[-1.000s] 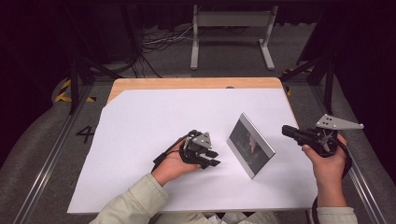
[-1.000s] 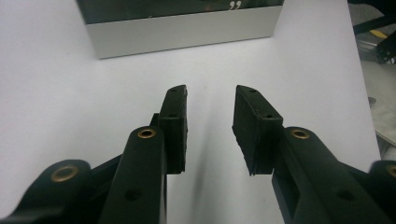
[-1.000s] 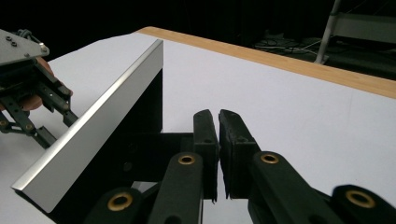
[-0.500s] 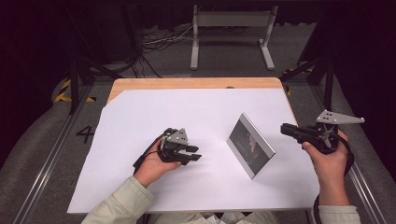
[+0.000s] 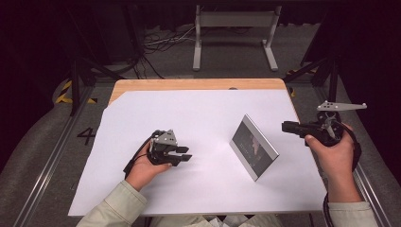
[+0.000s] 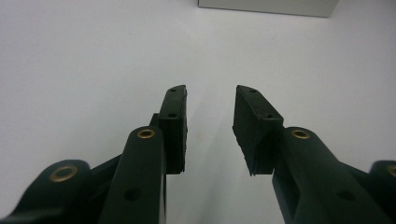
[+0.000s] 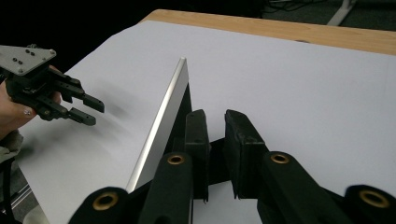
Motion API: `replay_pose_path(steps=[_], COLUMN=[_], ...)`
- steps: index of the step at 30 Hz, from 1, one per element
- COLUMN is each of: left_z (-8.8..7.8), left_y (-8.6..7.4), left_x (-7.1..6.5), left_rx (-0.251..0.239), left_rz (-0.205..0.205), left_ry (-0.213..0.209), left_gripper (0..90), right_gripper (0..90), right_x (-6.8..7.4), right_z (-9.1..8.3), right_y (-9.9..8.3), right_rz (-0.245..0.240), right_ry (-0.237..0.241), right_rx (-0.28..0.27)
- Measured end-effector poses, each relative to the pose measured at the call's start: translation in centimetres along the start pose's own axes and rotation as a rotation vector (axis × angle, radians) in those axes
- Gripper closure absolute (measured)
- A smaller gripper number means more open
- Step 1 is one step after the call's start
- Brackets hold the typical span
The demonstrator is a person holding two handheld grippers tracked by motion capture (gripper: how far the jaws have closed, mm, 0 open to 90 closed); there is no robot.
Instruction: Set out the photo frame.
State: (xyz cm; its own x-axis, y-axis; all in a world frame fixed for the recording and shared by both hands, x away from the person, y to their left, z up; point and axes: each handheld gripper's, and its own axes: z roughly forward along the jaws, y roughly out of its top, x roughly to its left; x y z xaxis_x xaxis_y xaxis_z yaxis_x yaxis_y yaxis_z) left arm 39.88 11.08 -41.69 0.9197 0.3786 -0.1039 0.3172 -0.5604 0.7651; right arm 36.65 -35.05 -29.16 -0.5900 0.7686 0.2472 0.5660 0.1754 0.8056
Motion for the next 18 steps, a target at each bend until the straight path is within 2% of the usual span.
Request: replay_pose_path(steps=[4,7,12,18], left_z=[-0.3,-0.7,-1.0,-1.0], left_y=[-0.1,-0.2,-0.5,-0.5], left_x=[0.3,0.7,1.2,1.3], left_rx=[-0.013,-0.021,-0.043,-0.034], left_rz=[-0.038,-0.060,-0.098,-0.091], left_ry=[-0.001,0.017,0.033,0.048], left_gripper=[64.8,63.9,63.7,63.3], right_gripper=[78.6,77.5,75.8,75.6], right_x=[0.4,0.5,1.0,1.7], right_z=[0.0,0.0,0.4,1.1], right_y=[0.8,1.3,1.9,2.3], right_rz=[0.024,0.050,0.052,0.051], right_ry=[-0.012,-0.005,0.003,0.015], right_rx=[0.023,0.038,0.072,0.100])
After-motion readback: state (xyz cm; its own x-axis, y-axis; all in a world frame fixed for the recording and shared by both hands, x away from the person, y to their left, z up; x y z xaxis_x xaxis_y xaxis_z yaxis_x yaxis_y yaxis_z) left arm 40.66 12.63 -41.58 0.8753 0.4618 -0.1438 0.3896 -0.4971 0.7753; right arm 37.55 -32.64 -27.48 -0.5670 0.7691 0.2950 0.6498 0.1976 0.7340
